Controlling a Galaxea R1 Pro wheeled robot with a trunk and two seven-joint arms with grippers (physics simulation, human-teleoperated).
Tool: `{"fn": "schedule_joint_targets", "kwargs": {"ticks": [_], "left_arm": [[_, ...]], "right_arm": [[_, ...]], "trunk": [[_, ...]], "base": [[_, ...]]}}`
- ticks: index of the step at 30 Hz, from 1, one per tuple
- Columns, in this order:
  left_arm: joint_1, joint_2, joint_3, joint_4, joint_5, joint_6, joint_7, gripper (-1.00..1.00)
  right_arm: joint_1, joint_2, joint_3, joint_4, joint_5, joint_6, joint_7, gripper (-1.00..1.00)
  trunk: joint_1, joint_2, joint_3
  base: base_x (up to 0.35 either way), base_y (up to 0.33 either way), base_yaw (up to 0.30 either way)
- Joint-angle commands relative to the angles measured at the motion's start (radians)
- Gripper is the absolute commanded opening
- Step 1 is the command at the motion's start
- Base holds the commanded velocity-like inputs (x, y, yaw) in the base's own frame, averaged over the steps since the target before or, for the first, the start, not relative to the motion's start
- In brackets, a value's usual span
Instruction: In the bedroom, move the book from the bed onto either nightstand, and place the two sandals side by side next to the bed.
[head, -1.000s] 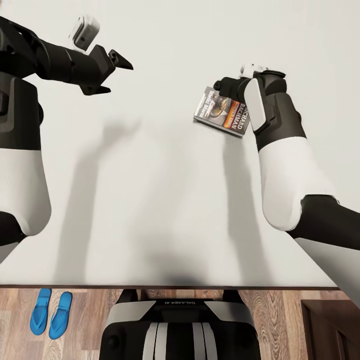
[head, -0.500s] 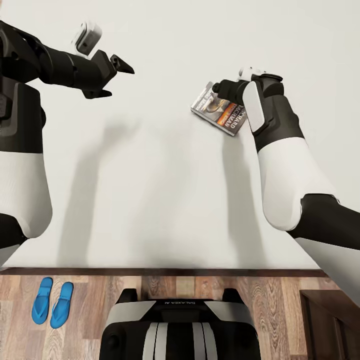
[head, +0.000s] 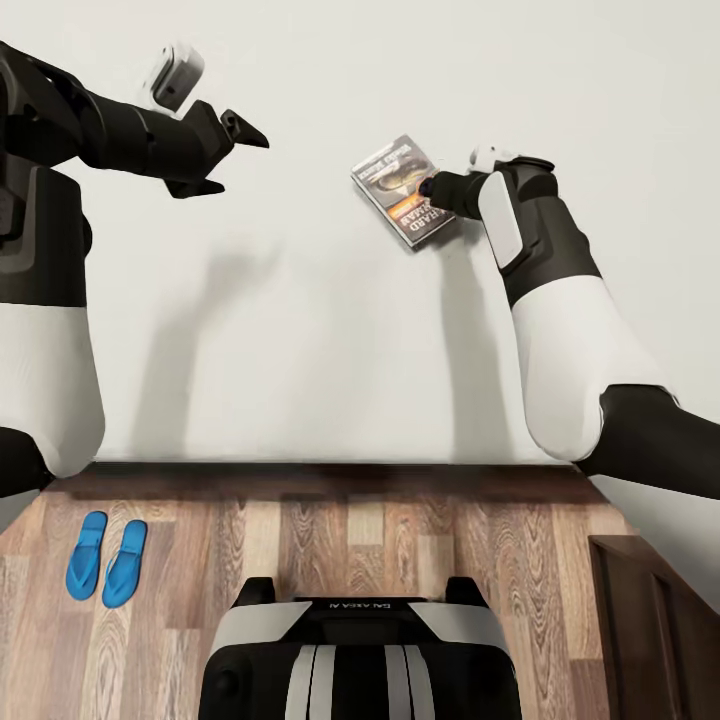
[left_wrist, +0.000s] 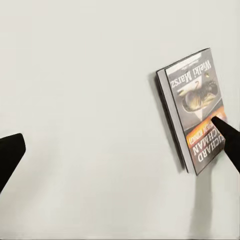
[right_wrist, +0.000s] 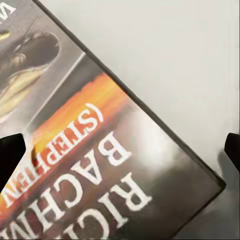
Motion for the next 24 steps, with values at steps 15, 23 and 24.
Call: {"fn": "schedule_joint_targets", "kwargs": {"ticks": [15,23,24], "left_arm": [[-0.001,-0.001,0.004,-0.001,0.009,0.001,0.009,1.0],[-0.001,0.0,0.006,-0.001,0.01,0.001,0.009,1.0],[-0.001,0.0,0.006,-0.001,0.01,0.001,0.009,1.0]], "right_arm": [[-0.003,0.004,-0.002,-0.005,-0.014,0.006,-0.007,1.0],[-0.008,0.004,-0.001,-0.051,-0.017,0.038,-0.008,1.0],[-0.008,0.004,-0.001,-0.068,-0.017,0.05,-0.008,1.0]], "trunk": [[-0.001,0.0,0.0],[-0.001,0.0,0.0],[-0.001,0.0,0.0]], "base": [[-0.154,-0.019,0.0],[0.002,0.012,0.0],[0.088,0.08,0.0]]}}
